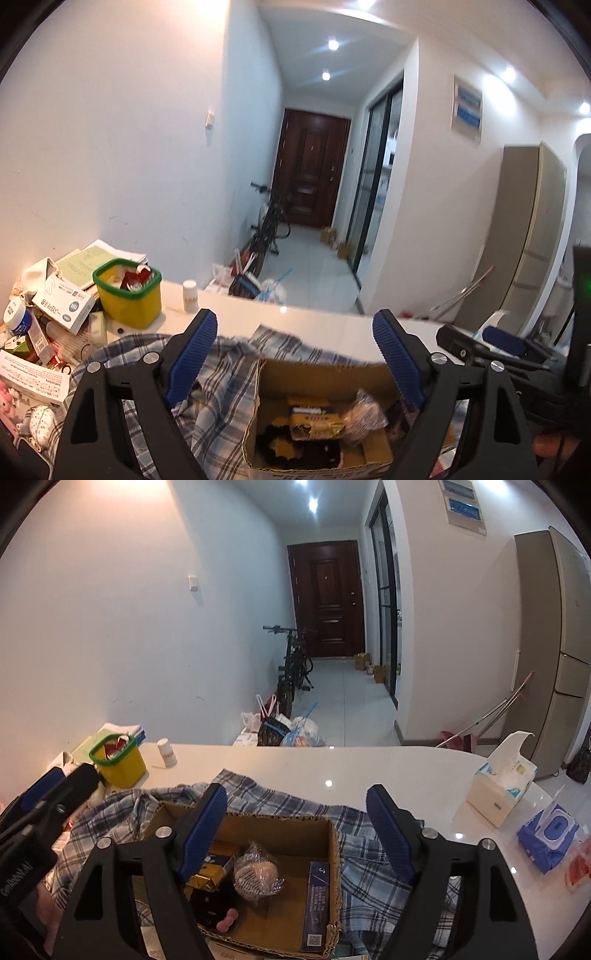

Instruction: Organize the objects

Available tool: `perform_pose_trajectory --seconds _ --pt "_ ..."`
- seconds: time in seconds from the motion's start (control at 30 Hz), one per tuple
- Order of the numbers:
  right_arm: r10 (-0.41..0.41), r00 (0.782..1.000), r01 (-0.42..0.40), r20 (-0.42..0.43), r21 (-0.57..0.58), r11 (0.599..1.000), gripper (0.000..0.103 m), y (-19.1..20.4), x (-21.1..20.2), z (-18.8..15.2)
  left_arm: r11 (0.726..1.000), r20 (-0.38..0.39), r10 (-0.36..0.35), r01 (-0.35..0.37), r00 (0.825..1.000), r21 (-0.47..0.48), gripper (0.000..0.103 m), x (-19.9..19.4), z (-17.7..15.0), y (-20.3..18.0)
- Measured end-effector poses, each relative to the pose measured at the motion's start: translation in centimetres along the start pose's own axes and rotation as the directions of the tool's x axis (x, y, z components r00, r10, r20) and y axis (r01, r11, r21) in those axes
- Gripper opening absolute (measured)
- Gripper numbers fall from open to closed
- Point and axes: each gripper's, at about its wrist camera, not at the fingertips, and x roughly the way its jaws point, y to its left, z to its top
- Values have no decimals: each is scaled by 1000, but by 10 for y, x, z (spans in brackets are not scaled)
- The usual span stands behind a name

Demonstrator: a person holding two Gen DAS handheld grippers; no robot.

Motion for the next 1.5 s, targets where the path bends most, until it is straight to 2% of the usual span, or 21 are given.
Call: perform_pose_trajectory --seconds 0.03,0.07,0.1,0.2,0.23,0.3,0.37,0.43,0.53,0.7,0.83,0.9,0.97,1.13,1.3,1.5 --pt "-6 1000 6 12 6 1000 89 -1 -4 1 1000 -4 -8 8 1000 -7 94 -2 3 2" --pt "-15 1000 14 27 12 1000 98 -1 -7 3 1000 -2 -8 8 1000 -17 96 -4 5 5" --pt "-24 999 24 43 12 1000 101 -1 -11 4 1000 12 -1 1 1000 -26 97 -6 7 7" --pt "-61 995 62 82 -12 998 101 4 -19 7 999 67 37 -36 997 -29 98 -16 11 10" --pt "-69 993 71 95 -22 997 101 4 -22 8 999 80 42 -40 996 -23 102 -19 13 10" --pt "-85 987 91 134 -41 995 102 8 -30 10 999 103 40 -38 994 -18 103 -24 15 11" --pt "-95 980 105 176 -52 993 102 10 -39 10 998 110 63 -66 992 20 103 -30 19 10" --pt "-98 974 112 202 -59 992 102 11 -43 11 991 143 105 -116 984 73 103 -37 24 7" --pt "-123 966 138 227 -50 989 102 10 -47 13 985 200 131 -150 971 81 103 -45 25 9" --pt "-91 962 99 255 -16 995 102 5 -56 16 995 221 75 -89 972 55 103 -53 26 11" --pt "-108 958 115 266 -10 993 102 5 -60 18 993 227 63 -83 972 83 103 -60 27 5" --pt "-154 941 158 303 11 987 102 4 -67 16 994 242 53 -73 969 78 103 -71 27 4" --pt "-206 909 213 362 21 977 102 7 -79 14 996 275 23 -47 961 82 103 -89 27 2" --pt "-218 861 238 460 14 971 102 16 -112 16 996 347 -4 -26 938 84 103 -128 33 -6" --pt "-198 848 238 491 -19 971 103 29 -144 14 995 354 -75 49 932 82 103 -159 32 -6" --pt "-136 844 178 519 -31 984 103 32 -173 9 993 365 -89 52 927 110 103 -182 22 -9"
